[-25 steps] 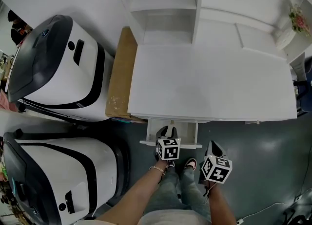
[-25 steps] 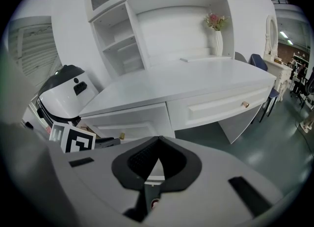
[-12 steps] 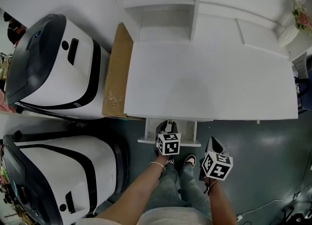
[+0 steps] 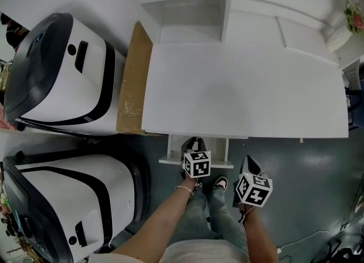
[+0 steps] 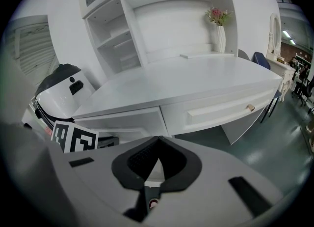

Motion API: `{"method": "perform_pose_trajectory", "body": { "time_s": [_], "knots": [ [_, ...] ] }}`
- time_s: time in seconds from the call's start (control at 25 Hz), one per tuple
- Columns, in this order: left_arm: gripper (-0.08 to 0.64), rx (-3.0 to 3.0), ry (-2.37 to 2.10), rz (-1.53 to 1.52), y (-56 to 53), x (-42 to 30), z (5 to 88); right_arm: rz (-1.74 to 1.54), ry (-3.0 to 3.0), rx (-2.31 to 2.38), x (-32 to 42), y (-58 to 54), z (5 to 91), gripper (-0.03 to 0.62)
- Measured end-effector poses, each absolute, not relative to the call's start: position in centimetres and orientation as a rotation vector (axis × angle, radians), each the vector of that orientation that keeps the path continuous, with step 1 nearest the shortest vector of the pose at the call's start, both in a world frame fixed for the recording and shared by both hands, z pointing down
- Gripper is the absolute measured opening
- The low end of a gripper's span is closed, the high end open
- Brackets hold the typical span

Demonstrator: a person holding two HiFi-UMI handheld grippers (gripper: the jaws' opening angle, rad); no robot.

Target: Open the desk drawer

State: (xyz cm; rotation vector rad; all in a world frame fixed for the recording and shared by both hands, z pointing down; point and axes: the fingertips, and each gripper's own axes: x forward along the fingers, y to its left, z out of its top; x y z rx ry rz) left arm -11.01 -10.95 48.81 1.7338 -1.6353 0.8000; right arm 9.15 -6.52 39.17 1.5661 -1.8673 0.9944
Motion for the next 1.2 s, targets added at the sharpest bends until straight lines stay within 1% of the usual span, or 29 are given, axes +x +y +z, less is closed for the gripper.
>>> {"method": "perform_pose_trajectory", "body": {
  "time_s": [1.2],
  "knots": [
    [0.086, 1.704, -1.640, 0.765, -9.6, -11.1, 48.8, 0.996, -1.864, 1.588, 10.9, -4.4, 38.7, 0.008]
  ]
}}
